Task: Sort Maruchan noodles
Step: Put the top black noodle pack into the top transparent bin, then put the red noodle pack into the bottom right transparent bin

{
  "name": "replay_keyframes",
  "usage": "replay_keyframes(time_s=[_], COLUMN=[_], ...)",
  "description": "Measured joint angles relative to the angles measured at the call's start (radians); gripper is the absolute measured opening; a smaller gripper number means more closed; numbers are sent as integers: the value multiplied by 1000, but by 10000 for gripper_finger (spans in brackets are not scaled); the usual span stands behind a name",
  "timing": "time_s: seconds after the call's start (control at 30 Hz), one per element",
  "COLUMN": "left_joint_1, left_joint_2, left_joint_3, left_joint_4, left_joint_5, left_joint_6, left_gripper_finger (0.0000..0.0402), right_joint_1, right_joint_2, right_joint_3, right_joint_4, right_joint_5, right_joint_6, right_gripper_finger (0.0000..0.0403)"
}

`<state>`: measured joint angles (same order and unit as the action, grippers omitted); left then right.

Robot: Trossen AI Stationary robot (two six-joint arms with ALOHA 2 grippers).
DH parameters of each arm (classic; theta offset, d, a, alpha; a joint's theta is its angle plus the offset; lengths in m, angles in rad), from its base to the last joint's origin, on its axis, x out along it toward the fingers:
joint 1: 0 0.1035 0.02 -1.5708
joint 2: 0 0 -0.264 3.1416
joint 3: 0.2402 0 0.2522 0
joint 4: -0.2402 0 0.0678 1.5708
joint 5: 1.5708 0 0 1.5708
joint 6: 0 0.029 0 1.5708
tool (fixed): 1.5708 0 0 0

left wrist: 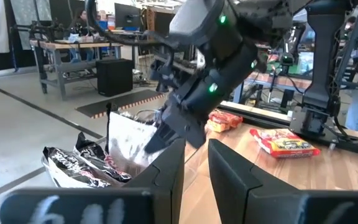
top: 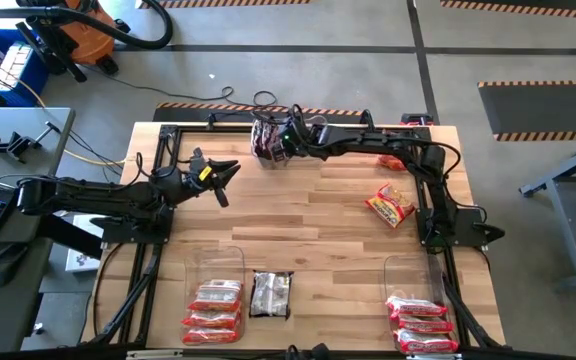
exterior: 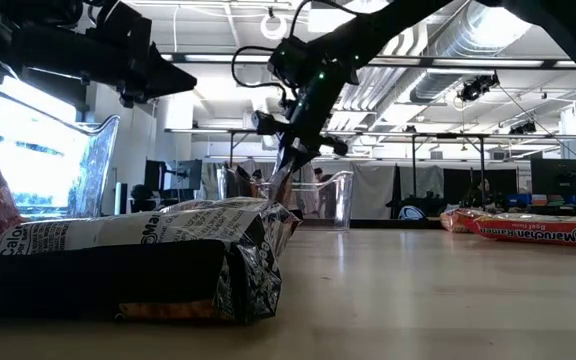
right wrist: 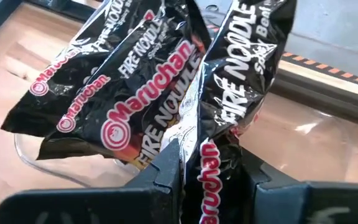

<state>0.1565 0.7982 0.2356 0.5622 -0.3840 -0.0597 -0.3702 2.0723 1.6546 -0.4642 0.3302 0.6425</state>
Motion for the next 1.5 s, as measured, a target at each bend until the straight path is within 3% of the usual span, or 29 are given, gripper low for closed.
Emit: replay_keyframes(time_s=[0.27,0.6,0.87,1.1,1.37,1.43,1.5], left_joint_1=[0,0,0,0,0,0,0], left_joint_2=[0,0,0,0,0,0,0], left_joint_3=[0,0,0,0,0,0,0], left_joint_4=[-6,-9,-15,-24,-23,-19,-19], left_joint_5=[1,9,9,9,38,39,39], left_joint_6=[0,9,10,11,34,37,38], left_gripper_finger=[62,62,62,62,62,62,62], right_joint_1=[0,0,-8,7,105,127,146], right_joint_2=[37,38,39,-59,-193,-186,-183], right_joint_3=[-1,-1,-1,-1,2,-8,-80], right_joint_4=[66,143,148,129,87,91,233], right_joint_5=[-2,-83,-102,-92,59,60,39], right_joint_6=[-62,-115,-157,-316,-495,-513,-531], right_gripper_finger=[76,177,181,144,12,12,12])
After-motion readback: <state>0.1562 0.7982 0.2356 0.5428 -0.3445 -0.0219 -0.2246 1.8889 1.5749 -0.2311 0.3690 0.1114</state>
